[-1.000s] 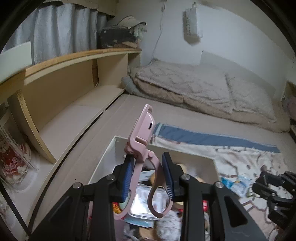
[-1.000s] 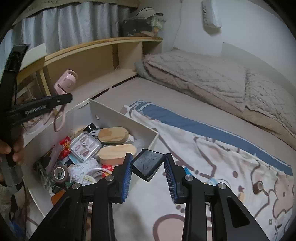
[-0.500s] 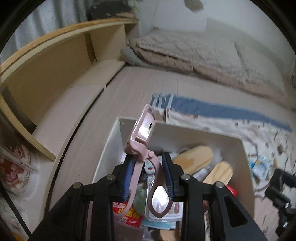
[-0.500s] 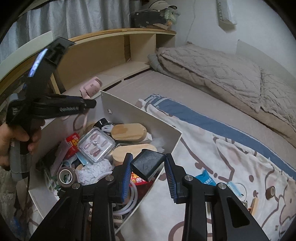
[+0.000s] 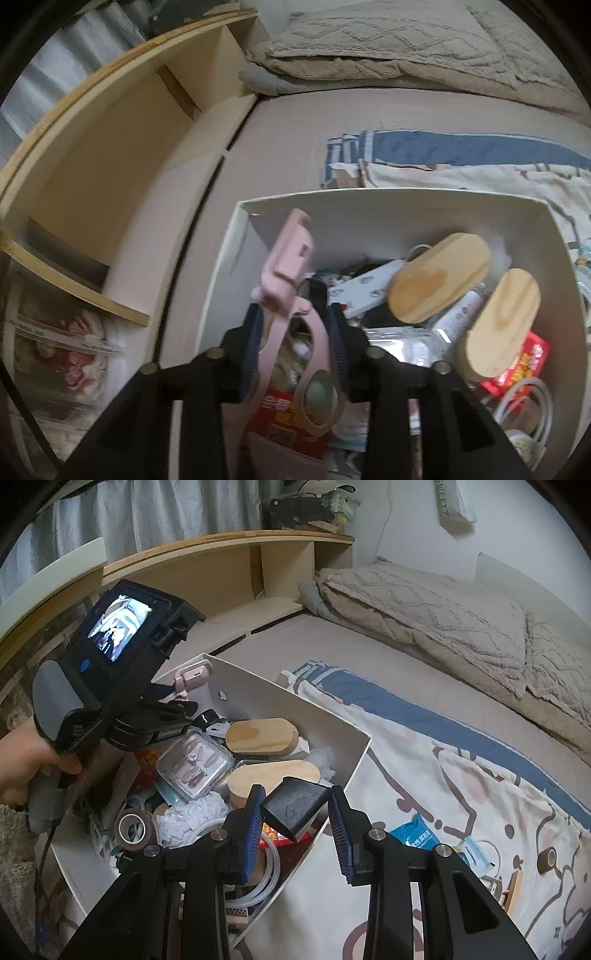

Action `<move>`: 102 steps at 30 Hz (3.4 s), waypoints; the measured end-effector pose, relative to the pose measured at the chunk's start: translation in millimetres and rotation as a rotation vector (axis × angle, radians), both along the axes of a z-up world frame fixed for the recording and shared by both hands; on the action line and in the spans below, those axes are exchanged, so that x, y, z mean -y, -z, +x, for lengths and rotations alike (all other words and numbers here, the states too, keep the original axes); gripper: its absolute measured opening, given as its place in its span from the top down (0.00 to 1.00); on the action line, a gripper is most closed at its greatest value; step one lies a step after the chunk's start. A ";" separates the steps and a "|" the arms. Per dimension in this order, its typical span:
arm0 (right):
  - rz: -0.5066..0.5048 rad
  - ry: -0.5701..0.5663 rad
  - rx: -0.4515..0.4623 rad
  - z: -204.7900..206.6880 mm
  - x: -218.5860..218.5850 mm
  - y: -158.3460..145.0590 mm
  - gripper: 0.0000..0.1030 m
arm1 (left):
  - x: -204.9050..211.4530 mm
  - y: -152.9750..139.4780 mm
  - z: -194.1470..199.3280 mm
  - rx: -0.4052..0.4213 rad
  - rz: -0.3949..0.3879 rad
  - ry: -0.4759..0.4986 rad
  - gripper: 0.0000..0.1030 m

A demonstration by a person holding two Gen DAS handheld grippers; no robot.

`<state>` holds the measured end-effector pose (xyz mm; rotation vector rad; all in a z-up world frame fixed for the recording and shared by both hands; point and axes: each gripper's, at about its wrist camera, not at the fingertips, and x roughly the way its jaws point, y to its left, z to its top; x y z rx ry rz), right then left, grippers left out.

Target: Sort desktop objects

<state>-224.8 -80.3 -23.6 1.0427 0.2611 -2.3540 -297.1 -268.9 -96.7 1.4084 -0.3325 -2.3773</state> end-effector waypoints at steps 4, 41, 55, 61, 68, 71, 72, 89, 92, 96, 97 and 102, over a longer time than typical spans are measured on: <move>-0.002 -0.002 0.002 0.6 0.8 0.8 0.66 | 4.3 -12.0 6.2 -0.056 0.022 0.009 0.41; -0.189 -0.262 0.236 74.5 117.6 31.4 0.66 | 84.5 -81.5 97.4 -0.382 0.190 -0.137 0.20; -0.209 -0.306 0.248 86.3 134.0 39.7 0.49 | 103.9 -88.3 129.4 -0.393 0.172 -0.177 0.13; -0.253 -0.273 0.248 85.7 127.3 31.5 0.43 | 99.7 -97.7 143.0 -0.409 0.182 -0.183 0.11; -0.291 -0.232 0.172 87.1 103.8 -2.2 0.00 | 82.9 -114.4 157.0 -0.433 0.194 -0.175 0.09; -0.292 -0.220 0.142 86.0 93.9 -14.6 0.00 | 68.0 -123.2 167.1 -0.438 0.160 -0.158 0.08; -0.291 -0.216 0.136 85.5 90.6 -18.3 0.00 | 65.9 -125.5 169.4 -0.442 0.156 -0.156 0.06; -0.261 -0.119 -0.006 98.8 5.1 -76.3 0.00 | -7.9 -163.9 227.7 -0.472 0.134 -0.118 0.00; -0.259 -0.111 -0.023 103.7 -8.3 -84.2 0.00 | -25.2 -167.7 235.0 -0.466 0.126 -0.103 0.00; -0.266 -0.094 -0.039 110.9 -27.0 -93.0 0.00 | -43.8 -174.3 246.0 -0.477 0.133 -0.089 0.00; -0.261 -0.092 -0.047 113.6 -31.5 -95.5 0.00 | -48.3 -176.4 250.0 -0.484 0.140 -0.083 0.00; -0.250 -0.090 -0.083 127.8 -54.1 -106.6 0.00 | -69.1 -181.6 267.6 -0.506 0.158 -0.068 0.00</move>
